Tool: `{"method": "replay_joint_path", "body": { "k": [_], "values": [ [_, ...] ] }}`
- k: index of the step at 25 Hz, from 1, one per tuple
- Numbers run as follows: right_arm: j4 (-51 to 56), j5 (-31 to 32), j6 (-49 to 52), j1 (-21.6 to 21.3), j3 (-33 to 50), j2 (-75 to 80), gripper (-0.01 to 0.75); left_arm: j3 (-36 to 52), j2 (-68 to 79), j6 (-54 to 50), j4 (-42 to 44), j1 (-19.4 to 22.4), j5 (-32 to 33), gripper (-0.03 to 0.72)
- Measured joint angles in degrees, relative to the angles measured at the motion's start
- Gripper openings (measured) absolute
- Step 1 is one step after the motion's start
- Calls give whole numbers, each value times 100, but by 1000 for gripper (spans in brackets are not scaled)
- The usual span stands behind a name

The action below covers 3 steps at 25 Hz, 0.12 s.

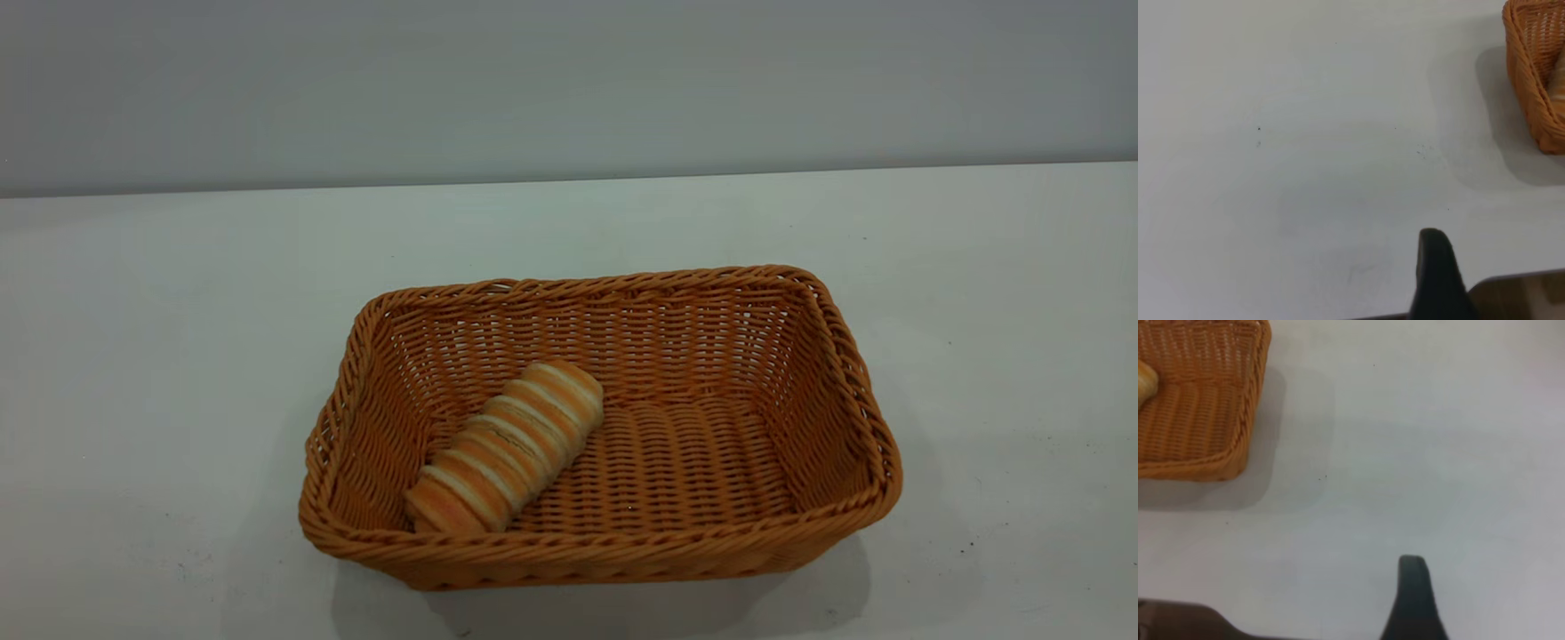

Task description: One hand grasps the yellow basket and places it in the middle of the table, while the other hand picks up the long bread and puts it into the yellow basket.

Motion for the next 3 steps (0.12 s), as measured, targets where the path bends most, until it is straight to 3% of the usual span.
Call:
{"method": "replay_joint_path", "body": {
  "k": [3],
  "values": [
    [0, 0, 0, 0, 0, 0, 562, 0, 0, 0, 0, 0, 0, 530]
  ]
}}
